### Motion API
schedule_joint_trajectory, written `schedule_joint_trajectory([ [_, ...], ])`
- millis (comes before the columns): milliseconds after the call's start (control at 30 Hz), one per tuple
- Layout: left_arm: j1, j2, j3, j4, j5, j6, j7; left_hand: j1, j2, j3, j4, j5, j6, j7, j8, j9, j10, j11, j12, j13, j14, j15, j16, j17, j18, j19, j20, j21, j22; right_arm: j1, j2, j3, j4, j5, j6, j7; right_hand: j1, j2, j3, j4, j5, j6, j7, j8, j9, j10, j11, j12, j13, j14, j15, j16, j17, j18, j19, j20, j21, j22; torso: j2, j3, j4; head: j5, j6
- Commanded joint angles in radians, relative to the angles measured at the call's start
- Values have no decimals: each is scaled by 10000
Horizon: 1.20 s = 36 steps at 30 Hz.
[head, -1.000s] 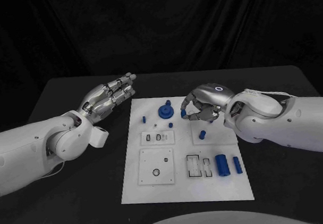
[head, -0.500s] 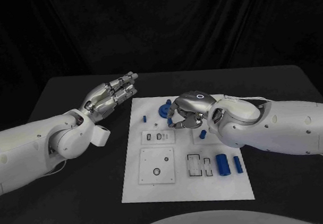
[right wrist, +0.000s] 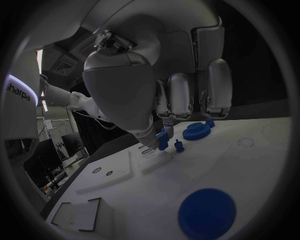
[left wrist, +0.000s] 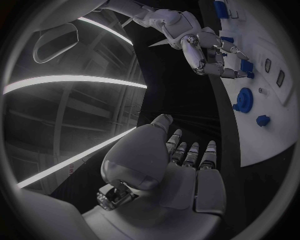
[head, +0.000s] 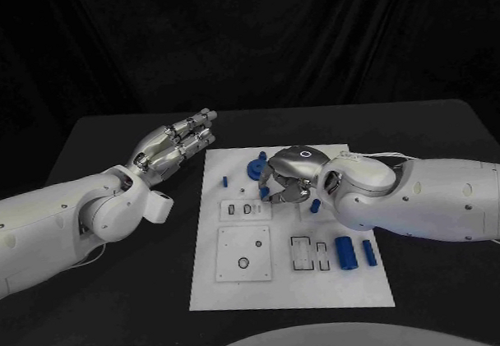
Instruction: Assemble the parts on the task board
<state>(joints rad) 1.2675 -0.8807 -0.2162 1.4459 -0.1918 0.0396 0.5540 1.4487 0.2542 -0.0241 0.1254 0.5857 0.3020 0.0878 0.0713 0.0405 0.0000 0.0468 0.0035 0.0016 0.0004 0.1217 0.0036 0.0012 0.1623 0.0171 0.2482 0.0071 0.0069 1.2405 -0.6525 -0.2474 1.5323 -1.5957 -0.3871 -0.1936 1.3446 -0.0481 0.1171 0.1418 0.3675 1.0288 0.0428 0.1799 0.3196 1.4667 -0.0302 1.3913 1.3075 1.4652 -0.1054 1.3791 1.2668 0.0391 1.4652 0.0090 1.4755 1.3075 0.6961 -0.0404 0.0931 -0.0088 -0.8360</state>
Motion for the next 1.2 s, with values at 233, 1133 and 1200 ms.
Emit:
schedule_joint_trajectory([
  [233, -15, 38, 9, 40, -4, 140, 102, -91, -29, 92, -12, 57, -7, 40, 30, 8, 0, 94, -35, -16, -4, 63, -36, -12, 182, -6, 55, 43, 12, -55, 38, 8, 67, -108, 374, -297, 27, -36, 16, -52, 53, 81, -59, 5, 256, 743, -45, 53, 748, 652, -64, 73, 10, -187, 697, -58, 70, 2370, -4, -6, 0, -12, -15],
  [1133, -35, 91, 9, -118, -4, 230, 51, -101, -15, 121, -22, 56, -17, 45, 28, 6, 0, 99, -35, -16, -4, 65, -36, -12, 181, -7, 57, 42, 11, -229, 157, 8, -57, -109, 825, -473, -34, -63, 50, -151, -276, -218, 24, -266, 254, 672, 0, -80, 565, 625, -55, 93, -72, -174, 671, -66, 33, 2351, -2, -1, -4, -40, -3],
  [1200, -38, 93, 9, -123, -4, 233, 48, -101, -15, 121, -22, 56, -17, 45, 28, 6, 0, 99, -35, -16, -4, 65, -36, -12, 181, -7, 57, 42, 11, -234, 155, 8, -59, -109, 845, -477, -34, -63, 50, -151, -276, -218, 24, -266, 254, 672, 0, -80, 565, 625, -55, 93, -72, -174, 671, -66, 33, 2351, 0, 1, -1, -46, 2],
])
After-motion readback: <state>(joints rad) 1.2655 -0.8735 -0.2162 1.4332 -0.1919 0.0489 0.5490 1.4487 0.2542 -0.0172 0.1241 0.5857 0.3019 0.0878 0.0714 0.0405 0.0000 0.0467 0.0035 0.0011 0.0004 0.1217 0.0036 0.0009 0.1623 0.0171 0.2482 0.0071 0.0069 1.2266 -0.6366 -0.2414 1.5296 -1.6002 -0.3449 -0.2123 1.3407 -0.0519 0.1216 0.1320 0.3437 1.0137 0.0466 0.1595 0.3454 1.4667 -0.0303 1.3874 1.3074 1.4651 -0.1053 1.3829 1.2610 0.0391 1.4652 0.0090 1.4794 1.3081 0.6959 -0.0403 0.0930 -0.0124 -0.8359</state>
